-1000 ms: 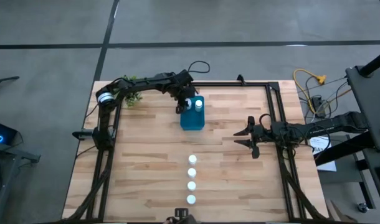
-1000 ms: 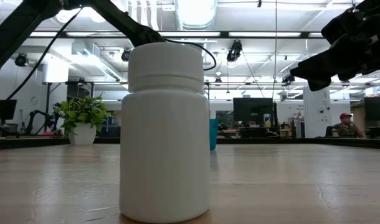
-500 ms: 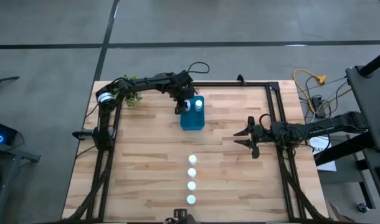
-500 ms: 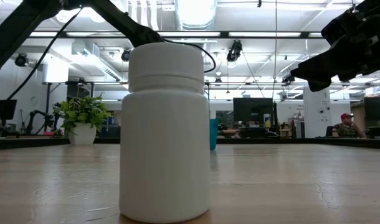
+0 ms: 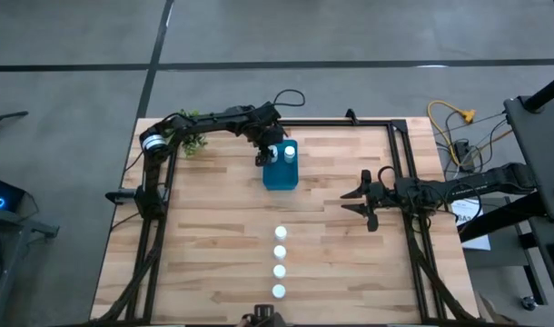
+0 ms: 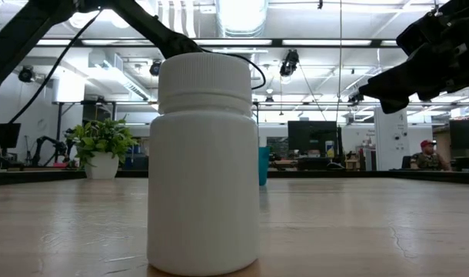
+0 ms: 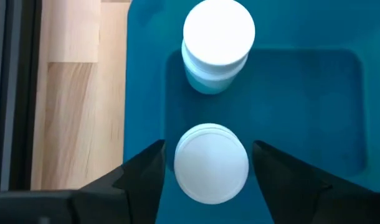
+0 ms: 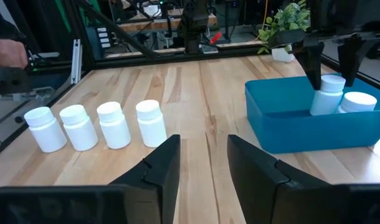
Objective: Pick and place pill bottles into a basket
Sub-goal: Put the white pill bottle into the blue bin
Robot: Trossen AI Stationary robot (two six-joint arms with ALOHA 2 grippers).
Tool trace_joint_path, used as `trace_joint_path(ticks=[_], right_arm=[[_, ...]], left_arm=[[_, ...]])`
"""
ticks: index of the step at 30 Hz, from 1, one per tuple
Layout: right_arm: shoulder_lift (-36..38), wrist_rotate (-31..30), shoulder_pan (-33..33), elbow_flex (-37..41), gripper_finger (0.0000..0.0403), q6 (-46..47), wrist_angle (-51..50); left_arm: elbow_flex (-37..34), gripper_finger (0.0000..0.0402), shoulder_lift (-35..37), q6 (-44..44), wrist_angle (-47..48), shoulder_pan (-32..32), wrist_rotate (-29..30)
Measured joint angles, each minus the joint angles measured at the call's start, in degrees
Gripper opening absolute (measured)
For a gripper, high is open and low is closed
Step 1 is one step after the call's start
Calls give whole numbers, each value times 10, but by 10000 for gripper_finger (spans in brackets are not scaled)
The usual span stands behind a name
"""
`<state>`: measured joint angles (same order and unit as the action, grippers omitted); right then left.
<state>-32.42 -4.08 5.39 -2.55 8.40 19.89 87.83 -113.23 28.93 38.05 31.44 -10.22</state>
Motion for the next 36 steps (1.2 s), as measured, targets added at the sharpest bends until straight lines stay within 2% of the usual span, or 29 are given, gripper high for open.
trace_joint_path(ticks=[13,26,33,36], right_arm=[[0,0,0,0,123,0,-1],[0,0,0,0,123,0,-4],[0,-1,0,0,123,-11,-4],[0,-2,0,0,123,-14,-2]], left_arm=[[3,225,2,0,0,0,2],[24,226,37,-1,22,-4,5],[19,226,94,-3,58,-20,2],[11,226,126,-3,56,-35,-19]])
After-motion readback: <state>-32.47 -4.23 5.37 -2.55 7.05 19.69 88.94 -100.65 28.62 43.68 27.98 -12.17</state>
